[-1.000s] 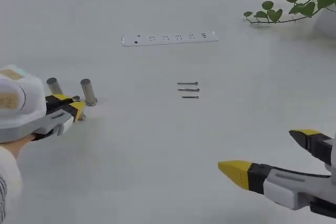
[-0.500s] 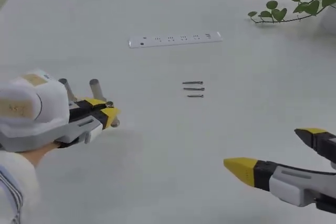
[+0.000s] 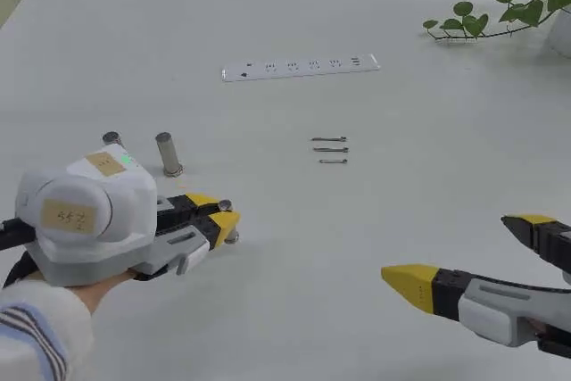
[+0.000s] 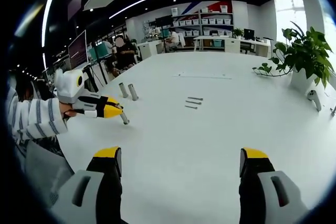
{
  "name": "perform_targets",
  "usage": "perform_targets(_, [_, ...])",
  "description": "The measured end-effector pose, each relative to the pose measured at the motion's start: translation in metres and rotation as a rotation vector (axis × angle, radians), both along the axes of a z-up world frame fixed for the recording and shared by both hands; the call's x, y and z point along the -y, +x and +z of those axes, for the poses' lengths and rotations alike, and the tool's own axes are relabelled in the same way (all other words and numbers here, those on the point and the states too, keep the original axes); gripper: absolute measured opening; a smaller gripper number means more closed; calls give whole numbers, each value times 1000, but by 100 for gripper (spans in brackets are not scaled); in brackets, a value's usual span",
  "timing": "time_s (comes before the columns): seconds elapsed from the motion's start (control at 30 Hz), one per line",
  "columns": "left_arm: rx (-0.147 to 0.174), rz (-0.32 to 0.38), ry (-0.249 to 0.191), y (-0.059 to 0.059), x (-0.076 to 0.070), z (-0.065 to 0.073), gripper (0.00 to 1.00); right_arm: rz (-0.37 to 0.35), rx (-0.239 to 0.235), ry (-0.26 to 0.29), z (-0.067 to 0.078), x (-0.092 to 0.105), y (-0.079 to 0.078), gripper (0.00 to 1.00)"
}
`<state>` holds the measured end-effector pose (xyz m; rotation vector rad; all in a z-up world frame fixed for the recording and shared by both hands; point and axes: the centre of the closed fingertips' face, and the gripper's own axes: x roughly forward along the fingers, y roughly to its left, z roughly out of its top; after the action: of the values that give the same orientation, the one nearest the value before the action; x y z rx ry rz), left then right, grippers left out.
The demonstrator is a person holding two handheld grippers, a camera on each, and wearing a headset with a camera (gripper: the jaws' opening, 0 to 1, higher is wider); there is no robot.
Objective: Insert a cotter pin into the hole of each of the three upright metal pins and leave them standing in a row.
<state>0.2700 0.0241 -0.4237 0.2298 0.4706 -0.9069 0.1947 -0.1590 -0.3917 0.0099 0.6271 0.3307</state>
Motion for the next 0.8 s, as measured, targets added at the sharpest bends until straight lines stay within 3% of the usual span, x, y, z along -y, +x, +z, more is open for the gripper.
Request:
perform_targets(0.23, [1,-79,28,-11,12,-7,5,-4,-3,0,-1,1,1,92])
perform_targets(0.4, [-16,-115,15,-17,18,-9,5,-1,-9,3,-3,0,0,92])
perform_targets(0.8, [0,-264,46,-35,33,-13,5,-9,-13,6,-5,1,0,91])
